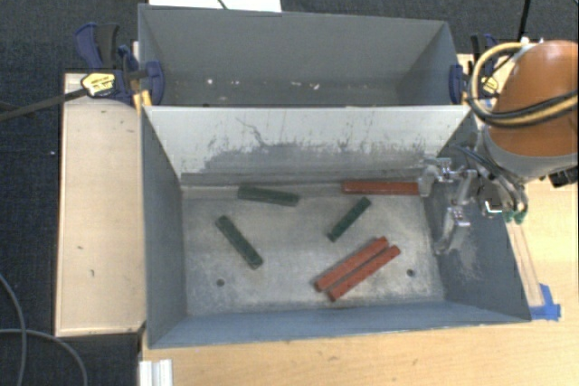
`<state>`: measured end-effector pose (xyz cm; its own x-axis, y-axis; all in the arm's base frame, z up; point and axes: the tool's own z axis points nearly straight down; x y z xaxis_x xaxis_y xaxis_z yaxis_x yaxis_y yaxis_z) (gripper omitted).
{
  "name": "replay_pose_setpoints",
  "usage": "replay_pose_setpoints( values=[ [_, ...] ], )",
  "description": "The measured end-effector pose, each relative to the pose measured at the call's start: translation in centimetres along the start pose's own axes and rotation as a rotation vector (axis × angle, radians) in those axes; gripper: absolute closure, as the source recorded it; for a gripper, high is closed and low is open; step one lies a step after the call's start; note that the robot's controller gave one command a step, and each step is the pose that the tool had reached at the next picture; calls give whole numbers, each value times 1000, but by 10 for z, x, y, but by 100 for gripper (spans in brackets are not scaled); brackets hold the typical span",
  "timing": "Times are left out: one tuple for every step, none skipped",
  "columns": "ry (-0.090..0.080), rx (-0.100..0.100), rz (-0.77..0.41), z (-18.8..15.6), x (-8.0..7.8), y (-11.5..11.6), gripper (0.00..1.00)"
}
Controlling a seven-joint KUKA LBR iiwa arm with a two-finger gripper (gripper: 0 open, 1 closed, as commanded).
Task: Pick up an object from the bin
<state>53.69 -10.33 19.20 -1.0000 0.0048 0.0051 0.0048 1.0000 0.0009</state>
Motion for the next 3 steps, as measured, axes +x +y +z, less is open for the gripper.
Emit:
replay_pose_setpoints(
  values=[
    [-8,1,-3,-4,-2,0,0],
    [-15,3,-52,41,0,20,0],
    [-14,1,-3,104,-35,55,0]
  ],
)
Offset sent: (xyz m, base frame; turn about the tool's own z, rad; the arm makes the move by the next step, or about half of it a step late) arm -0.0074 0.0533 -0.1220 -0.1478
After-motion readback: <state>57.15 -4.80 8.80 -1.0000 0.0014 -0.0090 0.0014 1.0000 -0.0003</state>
